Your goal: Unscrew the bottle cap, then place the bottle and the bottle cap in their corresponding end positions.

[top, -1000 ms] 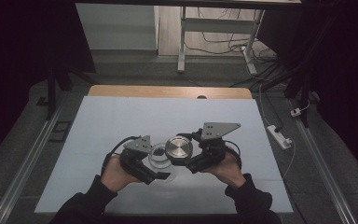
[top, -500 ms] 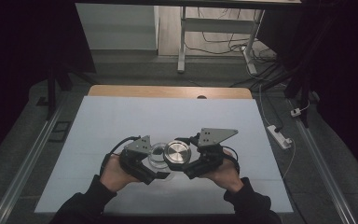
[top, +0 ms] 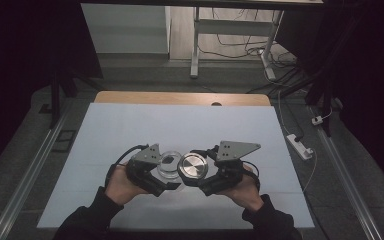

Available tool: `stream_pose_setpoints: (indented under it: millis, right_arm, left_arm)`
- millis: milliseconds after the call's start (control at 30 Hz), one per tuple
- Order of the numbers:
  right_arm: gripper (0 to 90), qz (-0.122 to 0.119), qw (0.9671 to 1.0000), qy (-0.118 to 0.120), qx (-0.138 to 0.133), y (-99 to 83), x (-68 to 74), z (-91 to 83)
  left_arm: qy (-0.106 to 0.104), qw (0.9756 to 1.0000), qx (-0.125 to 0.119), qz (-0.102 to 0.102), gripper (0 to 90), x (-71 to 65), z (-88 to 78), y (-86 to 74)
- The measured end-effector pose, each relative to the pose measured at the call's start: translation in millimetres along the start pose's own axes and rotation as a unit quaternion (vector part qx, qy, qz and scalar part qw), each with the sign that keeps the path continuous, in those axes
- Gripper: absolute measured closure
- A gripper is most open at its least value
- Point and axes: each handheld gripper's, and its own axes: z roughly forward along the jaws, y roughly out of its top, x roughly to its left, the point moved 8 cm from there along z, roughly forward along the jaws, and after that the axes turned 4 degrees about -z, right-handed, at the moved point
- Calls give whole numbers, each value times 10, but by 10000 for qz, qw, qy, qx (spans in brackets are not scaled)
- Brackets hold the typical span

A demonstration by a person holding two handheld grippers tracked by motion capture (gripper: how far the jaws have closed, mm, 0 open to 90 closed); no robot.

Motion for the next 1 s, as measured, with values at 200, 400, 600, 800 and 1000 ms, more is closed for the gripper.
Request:
stream_pose_setpoints:
  millis: [200,400,600,800,1000]
  right_arm:
    - [187,29,10000,-88,3,-24,-1,-43]
    - [188,45,9999,-133,25,-38,14,-64]
    - [188,65,9998,-145,86,-89,27,-55]
    - [188,96,9998,-121,127,-146,40,-43]
    - [188,119,9997,-112,170,-203,56,-29]
  left_arm:
    - [79,9999,-41,-74,158,58,-35,-2]
    - [150,9997,-74,-160,158,119,-42,-15]
    - [231,9996,-54,-162,158,180,-50,-14]
    - [325,9993,-56,-175,158,256,-66,-4]
    - [389,9988,-130,-269,158,331,-80,7]
